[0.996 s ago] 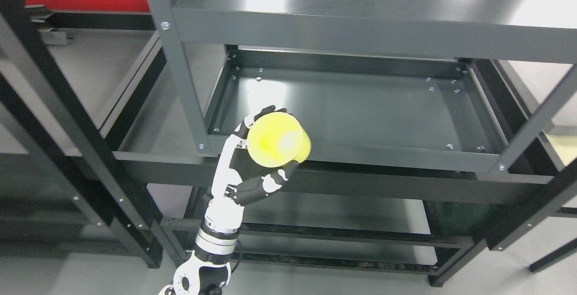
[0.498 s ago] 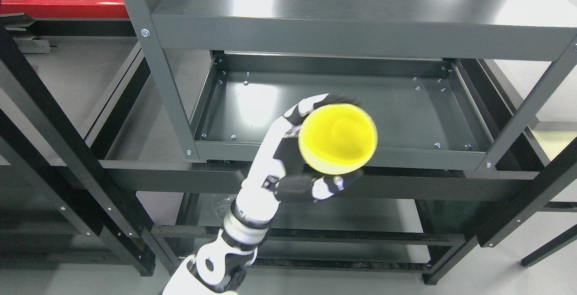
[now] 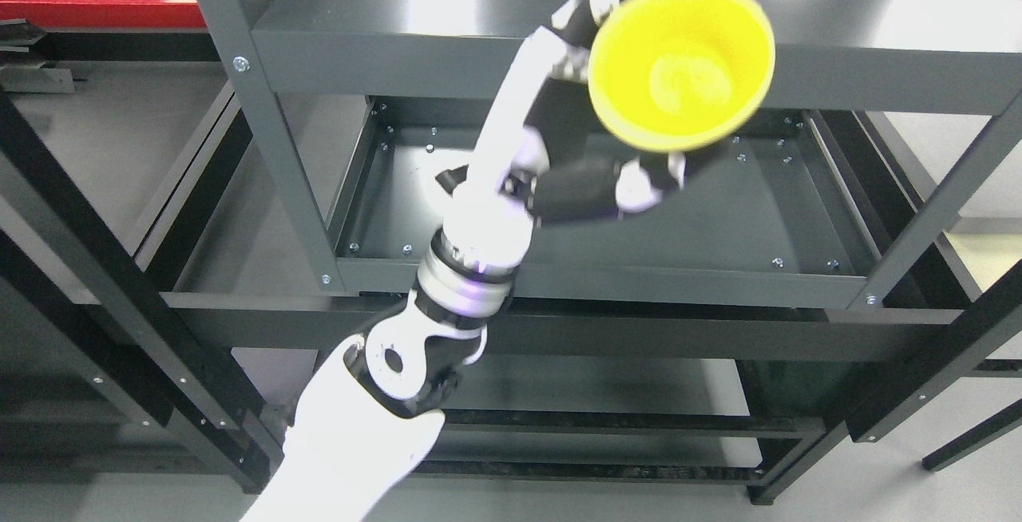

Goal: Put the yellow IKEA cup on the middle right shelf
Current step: 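Raise the cup with the left hand onto the upper shelf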

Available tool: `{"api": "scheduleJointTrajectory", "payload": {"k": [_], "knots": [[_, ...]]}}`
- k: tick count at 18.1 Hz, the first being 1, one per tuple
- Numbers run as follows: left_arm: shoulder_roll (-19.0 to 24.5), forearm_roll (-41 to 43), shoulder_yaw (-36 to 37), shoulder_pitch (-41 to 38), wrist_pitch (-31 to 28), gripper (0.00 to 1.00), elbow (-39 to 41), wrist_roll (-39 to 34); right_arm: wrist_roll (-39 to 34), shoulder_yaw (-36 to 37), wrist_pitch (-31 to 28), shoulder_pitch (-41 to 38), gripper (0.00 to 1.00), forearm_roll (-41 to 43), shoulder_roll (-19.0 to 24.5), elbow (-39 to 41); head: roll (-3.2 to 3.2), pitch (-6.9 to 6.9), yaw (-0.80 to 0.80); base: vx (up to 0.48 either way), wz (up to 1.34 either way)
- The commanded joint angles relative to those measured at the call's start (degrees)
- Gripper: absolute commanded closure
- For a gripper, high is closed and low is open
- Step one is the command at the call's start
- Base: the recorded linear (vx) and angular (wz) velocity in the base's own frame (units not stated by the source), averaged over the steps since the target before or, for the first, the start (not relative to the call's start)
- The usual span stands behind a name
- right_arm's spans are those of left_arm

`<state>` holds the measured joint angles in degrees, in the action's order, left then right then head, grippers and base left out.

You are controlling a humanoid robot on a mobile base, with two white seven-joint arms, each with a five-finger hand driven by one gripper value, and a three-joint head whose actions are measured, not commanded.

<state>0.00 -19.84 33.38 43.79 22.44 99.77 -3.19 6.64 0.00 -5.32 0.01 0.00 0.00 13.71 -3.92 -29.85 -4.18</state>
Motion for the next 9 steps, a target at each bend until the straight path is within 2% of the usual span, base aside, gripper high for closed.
{"api": "scheduleJointTrajectory", "payload": {"k": [1, 3, 5, 6, 9], "knots": [[1.00, -4.04, 2.30, 10.87, -10.98, 1.00, 0.87, -9.36, 0.04, -0.97, -0.04, -0.80, 0.01, 1.41, -1.00, 0.00, 0.00, 0.00, 0.00, 0.042, -0.04], [1.00, -9.31, 2.39, 13.07, -17.74, 1.00, 0.87, -12.44, 0.04, -0.97, -0.04, -0.80, 0.01, 1.41, -1.00, 0.00, 0.00, 0.00, 0.00, 0.052, -0.09], [1.00, -16.16, 2.13, 16.75, -26.36, 1.00, 0.17, -18.58, 0.04, -0.97, -0.04, -0.80, 0.01, 1.41, -1.00, 0.00, 0.00, 0.00, 0.00, 0.057, -0.09], [1.00, -18.63, 1.60, 19.21, -29.70, 1.00, -1.40, -21.65, 0.04, -0.97, -0.04, -0.80, 0.01, 1.41, -1.00, 0.00, 0.00, 0.00, 0.00, 0.041, -0.05], [1.00, -26.10, -1.03, 24.05, -38.32, 1.00, -6.85, -24.48, 0.04, -0.97, -0.04, -0.80, 0.01, 1.41, -1.00, 0.00, 0.00, 0.00, 0.00, 0.021, -0.03]]}}
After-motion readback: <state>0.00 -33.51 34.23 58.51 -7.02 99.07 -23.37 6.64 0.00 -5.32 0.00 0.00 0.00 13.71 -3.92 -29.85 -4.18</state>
